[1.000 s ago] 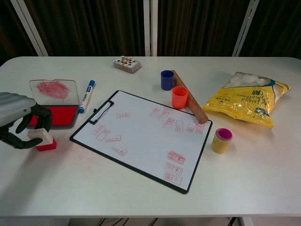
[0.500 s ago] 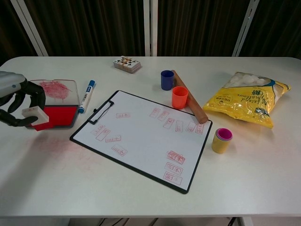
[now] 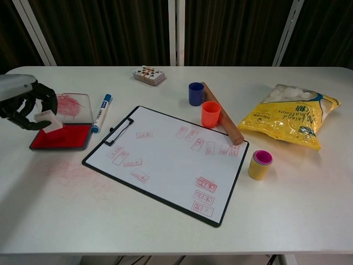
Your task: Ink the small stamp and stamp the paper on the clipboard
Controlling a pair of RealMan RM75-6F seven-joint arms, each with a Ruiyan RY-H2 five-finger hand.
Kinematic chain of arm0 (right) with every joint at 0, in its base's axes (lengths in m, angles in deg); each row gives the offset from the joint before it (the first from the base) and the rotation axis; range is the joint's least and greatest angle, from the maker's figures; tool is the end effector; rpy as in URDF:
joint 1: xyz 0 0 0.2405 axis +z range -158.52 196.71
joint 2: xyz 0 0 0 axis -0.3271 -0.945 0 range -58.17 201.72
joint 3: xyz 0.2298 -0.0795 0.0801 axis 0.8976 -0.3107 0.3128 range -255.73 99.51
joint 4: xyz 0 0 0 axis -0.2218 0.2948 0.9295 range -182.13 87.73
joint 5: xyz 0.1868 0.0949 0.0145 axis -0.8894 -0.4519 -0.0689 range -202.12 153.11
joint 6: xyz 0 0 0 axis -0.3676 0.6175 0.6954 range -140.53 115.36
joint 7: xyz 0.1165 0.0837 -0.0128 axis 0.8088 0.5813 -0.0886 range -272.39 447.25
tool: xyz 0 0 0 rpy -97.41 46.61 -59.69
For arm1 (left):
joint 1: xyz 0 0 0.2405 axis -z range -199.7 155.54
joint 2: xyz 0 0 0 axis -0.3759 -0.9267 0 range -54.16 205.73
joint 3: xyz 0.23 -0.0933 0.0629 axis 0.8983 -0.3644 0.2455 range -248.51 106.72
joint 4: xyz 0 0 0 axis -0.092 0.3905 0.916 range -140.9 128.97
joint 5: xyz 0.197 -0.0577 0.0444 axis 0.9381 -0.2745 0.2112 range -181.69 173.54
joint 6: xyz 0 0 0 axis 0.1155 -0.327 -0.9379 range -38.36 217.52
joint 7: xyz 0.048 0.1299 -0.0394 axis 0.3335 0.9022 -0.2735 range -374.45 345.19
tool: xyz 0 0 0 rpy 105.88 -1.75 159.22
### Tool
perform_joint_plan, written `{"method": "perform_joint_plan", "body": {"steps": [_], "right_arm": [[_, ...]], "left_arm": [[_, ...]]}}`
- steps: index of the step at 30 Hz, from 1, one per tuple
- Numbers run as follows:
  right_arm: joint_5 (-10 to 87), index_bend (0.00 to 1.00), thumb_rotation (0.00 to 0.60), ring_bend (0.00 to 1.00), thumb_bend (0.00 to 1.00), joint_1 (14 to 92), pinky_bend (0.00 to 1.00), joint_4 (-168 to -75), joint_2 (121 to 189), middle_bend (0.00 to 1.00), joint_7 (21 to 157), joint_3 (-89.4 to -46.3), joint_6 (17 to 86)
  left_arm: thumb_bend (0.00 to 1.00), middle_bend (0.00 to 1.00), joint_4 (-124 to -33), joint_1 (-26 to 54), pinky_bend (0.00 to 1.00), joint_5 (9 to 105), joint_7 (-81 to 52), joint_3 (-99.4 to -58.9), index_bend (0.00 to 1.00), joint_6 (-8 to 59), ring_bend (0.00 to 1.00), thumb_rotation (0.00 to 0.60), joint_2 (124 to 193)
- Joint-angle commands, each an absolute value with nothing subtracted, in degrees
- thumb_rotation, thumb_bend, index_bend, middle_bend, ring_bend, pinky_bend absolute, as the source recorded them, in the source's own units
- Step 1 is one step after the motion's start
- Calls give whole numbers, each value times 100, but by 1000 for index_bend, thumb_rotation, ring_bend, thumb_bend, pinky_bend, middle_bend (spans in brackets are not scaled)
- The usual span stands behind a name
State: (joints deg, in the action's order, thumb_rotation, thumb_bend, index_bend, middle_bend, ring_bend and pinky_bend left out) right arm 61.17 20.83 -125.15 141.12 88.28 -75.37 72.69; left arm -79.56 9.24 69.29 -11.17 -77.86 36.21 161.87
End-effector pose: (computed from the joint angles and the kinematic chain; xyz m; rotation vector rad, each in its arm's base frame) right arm -0.3612 -0.1642 0.1565 1.3761 -0.8264 0.7531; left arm -0.2572 0.3241 0.0073 -1.7518 -1.0795 -0.8116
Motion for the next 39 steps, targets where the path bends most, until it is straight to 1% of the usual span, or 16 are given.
{"method": "perform_joint_plan", "body": {"steps": [1, 9, 27, 34, 39], "right_arm": [[6106, 0, 600, 0, 274, 2081, 0, -12523, 14101, 0, 8815, -7533, 7266], [6079, 0, 600, 0, 275, 2094, 0, -12520, 14119, 0, 8795, -7543, 7205], [6092, 0, 600, 0, 289, 2119, 0, -12462, 14144, 0, 8799, -7581, 7126], [6092, 0, 600, 0, 290, 2131, 0, -12460, 14150, 0, 8800, -7575, 7119], [6098, 0, 600, 0, 291, 2122, 0, -12452, 14148, 0, 8845, -7567, 7154]], "left_arm": [[396, 640, -7831, 986, 825, 6876, -1198, -7803, 615, 3701, 715, 600, 16277], [400, 641, -7663, 1093, 825, 6850, -1211, -7808, 616, 3776, 714, 600, 16395], [418, 681, -7372, 1141, 831, 6676, -998, -7732, 654, 3841, 729, 600, 16643], [420, 682, -7403, 1139, 831, 6682, -1036, -7751, 656, 3796, 730, 600, 16586], [420, 682, -7716, 1123, 831, 6691, -1040, -7838, 656, 3646, 730, 600, 16366]]}}
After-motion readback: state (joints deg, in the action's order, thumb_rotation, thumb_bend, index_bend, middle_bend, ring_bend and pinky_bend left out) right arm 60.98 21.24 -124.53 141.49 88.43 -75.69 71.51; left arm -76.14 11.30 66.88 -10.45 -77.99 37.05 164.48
